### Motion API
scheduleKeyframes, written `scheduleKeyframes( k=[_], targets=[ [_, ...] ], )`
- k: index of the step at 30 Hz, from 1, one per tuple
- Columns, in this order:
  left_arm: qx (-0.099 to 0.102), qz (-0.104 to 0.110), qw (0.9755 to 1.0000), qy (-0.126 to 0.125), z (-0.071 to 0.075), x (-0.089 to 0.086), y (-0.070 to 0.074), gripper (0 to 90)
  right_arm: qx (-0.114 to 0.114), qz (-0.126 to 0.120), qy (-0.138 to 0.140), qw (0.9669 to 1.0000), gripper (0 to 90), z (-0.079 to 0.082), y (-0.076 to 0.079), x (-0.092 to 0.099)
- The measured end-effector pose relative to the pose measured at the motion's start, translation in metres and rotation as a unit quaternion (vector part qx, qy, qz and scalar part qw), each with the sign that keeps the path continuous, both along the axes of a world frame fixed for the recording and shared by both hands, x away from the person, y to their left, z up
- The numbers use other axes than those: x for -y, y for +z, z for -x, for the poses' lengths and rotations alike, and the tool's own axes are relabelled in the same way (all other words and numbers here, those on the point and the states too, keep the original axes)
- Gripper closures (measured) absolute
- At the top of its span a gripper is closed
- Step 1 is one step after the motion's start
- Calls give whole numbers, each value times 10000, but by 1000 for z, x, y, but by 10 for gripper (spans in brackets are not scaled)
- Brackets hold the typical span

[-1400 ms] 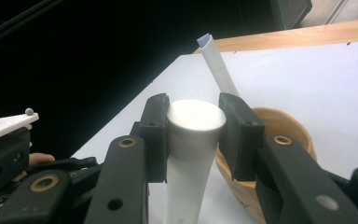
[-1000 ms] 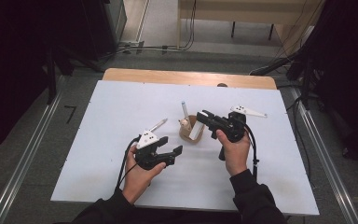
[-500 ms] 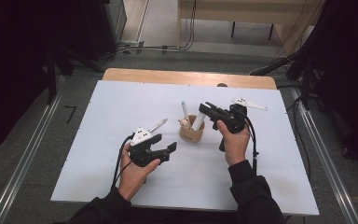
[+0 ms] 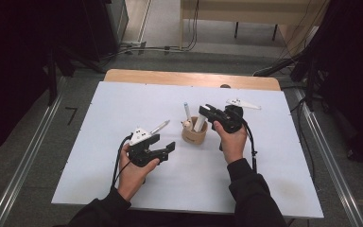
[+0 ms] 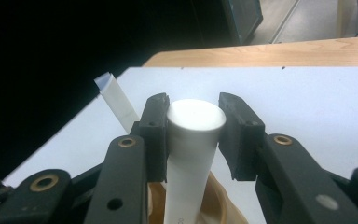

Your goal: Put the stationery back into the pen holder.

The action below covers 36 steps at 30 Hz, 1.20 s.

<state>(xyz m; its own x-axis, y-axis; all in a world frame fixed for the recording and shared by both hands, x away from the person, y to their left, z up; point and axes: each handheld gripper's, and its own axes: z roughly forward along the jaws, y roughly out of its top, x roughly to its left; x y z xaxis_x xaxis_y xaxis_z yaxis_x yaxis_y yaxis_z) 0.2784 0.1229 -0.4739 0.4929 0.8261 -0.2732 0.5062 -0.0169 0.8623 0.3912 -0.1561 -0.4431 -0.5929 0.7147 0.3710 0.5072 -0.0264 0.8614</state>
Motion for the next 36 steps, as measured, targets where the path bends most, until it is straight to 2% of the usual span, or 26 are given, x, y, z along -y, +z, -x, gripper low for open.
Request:
scheduleKeyframes(
  k=[13,28,36],
  targets=[
    [-28,-2,10000,23,-1,-2,-2,288,96,345,-56,9993,622,-1,-9,-12],
    [-31,-13,10000,16,-1,-2,-3,287,219,809,-49,9965,599,3,-16,-23],
    [-41,-30,10000,30,-1,-2,-4,282,149,798,-78,9967,578,3,-19,-21]
  ],
)
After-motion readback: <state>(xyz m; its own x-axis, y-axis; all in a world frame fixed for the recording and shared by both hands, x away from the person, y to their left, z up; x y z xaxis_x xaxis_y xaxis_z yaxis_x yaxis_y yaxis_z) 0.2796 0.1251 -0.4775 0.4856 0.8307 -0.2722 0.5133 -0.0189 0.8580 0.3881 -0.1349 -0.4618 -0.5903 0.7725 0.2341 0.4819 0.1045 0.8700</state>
